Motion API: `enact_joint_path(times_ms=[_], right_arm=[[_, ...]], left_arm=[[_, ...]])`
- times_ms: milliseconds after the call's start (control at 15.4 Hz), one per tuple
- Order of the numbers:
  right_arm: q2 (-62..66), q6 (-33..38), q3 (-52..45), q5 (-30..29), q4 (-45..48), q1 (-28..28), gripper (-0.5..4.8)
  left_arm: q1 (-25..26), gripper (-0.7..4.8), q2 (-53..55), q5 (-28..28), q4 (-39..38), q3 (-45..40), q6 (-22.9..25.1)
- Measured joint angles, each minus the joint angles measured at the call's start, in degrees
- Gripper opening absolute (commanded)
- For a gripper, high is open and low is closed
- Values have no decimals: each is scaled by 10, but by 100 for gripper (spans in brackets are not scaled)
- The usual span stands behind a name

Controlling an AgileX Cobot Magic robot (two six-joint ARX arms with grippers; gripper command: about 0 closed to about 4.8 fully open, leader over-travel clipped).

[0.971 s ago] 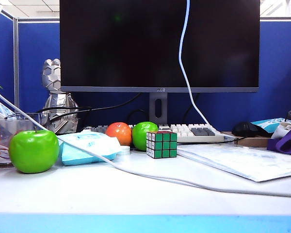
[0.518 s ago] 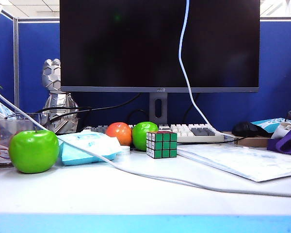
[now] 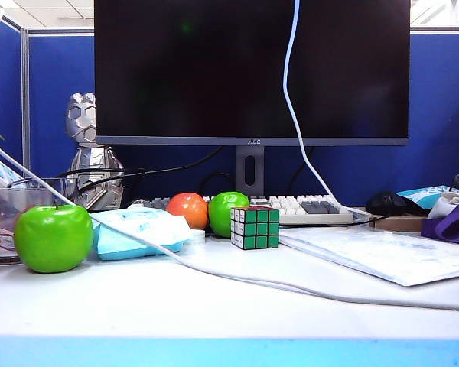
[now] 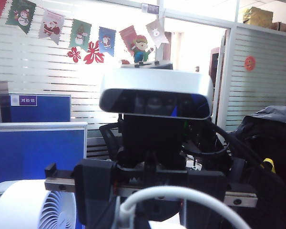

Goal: Pick up the Type-C charging cable and the charging base, insert one end of the Type-C charger into the corresponding slot on the base, and finally place the plugged-in charger back on the table.

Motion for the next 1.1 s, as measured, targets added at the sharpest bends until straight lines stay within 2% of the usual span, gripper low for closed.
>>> enact_joint_path(times_ms=[65, 194, 583, 777, 907, 1101], right_arm=[[-2, 0, 0, 0, -1, 0, -1], [-2, 0, 0, 0, -2, 0, -1], [-6, 2, 0, 9, -1, -1, -1], [-13, -8, 1, 21, -6, -1, -1], [-17, -20, 2, 35, -9, -1, -1], [-26, -24, 3, 70, -21, -1, -1]], left_arm=[[-1, 2, 0, -2, 0, 0, 0], [-2, 131, 0, -2, 0, 0, 0], [-2, 135, 0, 9, 0, 0, -1], [-2, 135, 1, 2, 32, -1, -11], [-2, 179, 3, -4, 57, -3, -19], [4, 187, 4, -4, 60, -3, -31]])
